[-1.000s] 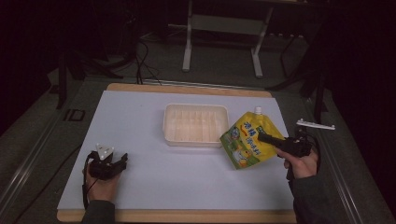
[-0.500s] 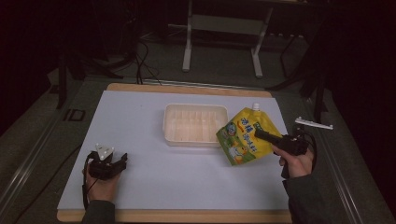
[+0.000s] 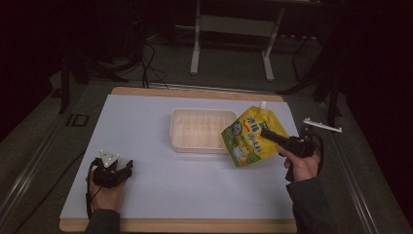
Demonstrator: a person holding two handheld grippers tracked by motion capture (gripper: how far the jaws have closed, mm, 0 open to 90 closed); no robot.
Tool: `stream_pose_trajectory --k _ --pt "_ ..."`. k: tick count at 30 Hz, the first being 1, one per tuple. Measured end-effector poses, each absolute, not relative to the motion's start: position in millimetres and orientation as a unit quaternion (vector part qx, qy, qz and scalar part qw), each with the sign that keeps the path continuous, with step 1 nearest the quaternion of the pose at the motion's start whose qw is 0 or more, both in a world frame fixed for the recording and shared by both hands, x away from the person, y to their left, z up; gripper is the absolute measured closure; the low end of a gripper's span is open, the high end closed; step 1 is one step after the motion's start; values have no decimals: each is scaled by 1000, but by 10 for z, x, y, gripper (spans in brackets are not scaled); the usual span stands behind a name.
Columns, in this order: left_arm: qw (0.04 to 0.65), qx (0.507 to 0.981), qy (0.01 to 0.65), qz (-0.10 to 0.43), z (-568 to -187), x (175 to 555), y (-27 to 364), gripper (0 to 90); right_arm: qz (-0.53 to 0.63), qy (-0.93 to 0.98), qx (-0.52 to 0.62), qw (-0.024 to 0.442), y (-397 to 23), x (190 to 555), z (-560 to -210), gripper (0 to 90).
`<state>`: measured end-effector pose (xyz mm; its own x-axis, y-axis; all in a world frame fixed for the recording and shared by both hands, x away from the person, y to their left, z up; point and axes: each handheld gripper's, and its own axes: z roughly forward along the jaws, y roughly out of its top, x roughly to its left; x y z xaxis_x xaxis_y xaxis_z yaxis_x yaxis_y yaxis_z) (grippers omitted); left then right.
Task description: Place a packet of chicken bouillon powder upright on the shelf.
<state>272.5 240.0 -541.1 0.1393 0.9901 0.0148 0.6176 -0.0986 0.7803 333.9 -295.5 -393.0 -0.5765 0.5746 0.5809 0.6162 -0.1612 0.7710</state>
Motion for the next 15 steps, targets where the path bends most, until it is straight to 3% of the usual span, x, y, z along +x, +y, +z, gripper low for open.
stream_pose_trajectory --k 15 --pt "323 682 589 289 -5410 2725 2402 423 -623 -620 -476 7 -2732 3451 -3897 900"
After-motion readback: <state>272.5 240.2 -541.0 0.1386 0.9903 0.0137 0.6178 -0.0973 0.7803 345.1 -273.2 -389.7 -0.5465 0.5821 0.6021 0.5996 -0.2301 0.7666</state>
